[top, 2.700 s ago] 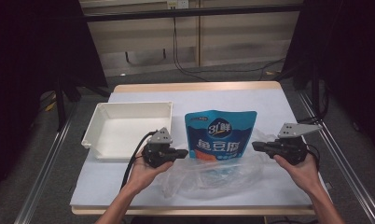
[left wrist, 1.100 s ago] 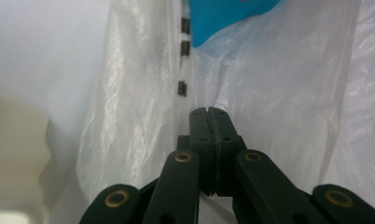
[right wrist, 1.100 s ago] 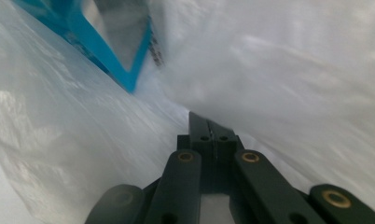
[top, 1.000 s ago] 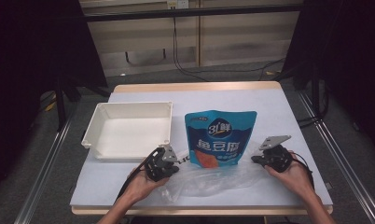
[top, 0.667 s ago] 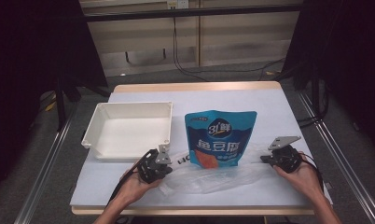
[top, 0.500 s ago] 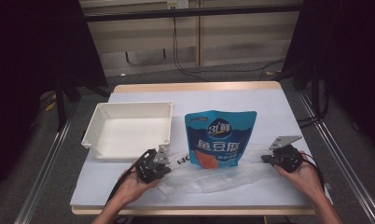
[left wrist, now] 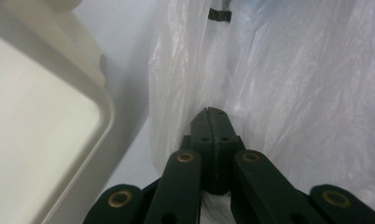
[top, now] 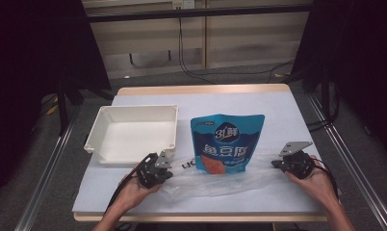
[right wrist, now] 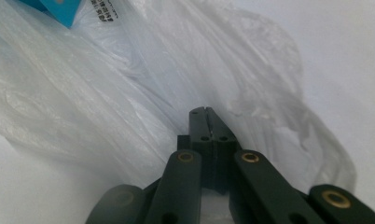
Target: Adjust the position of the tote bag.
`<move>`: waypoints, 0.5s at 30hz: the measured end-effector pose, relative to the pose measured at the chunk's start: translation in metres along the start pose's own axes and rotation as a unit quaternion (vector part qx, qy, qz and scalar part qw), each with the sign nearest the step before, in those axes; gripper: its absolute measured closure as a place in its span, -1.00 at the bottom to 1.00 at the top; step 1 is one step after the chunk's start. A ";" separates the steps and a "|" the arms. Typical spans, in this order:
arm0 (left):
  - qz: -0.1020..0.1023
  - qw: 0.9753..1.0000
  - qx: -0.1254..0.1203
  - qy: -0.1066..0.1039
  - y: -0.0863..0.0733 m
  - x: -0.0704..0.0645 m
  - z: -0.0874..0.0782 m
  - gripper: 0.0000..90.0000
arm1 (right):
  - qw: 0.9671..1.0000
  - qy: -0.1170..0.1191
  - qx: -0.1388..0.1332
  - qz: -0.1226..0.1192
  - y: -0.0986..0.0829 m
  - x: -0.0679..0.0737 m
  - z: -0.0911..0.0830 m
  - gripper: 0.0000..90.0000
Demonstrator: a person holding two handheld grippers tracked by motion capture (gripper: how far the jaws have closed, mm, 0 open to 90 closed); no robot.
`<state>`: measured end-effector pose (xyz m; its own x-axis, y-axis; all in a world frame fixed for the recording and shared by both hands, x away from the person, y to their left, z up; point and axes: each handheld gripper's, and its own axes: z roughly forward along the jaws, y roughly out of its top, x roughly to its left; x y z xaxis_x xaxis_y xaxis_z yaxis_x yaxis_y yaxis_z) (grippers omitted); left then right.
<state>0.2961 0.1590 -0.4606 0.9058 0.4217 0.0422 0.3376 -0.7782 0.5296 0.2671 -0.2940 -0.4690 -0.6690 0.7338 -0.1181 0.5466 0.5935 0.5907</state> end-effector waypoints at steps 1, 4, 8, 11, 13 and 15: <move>-0.001 1.000 -0.001 0.001 -0.001 0.001 0.000 1.00 | 1.000 0.003 -0.002 -0.002 0.000 0.000 0.000 1.00; 0.005 1.000 0.000 0.005 -0.002 0.002 -0.001 1.00 | 1.000 0.013 -0.005 0.005 0.001 0.002 0.001 1.00; -0.009 1.000 -0.009 0.001 -0.005 0.006 -0.002 1.00 | 1.000 0.023 -0.016 0.010 0.002 0.001 0.002 1.00; -0.013 1.000 -0.010 0.005 -0.009 0.009 -0.004 1.00 | 0.999 0.040 -0.028 0.015 0.002 0.001 0.003 1.00; -0.018 1.000 -0.011 -0.001 -0.011 0.012 -0.005 1.00 | 0.999 0.038 -0.027 0.010 0.004 0.004 0.003 1.00; -0.016 1.000 -0.008 0.003 -0.011 0.012 -0.005 1.00 | 0.999 0.036 -0.023 0.009 0.004 0.005 0.006 1.00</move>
<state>0.3015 0.1748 -0.4618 0.8929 0.4492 0.0300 0.3623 -0.7565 0.5446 0.2689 -0.2861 -0.4717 -0.6947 0.7175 -0.0510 0.5363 0.5639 0.6281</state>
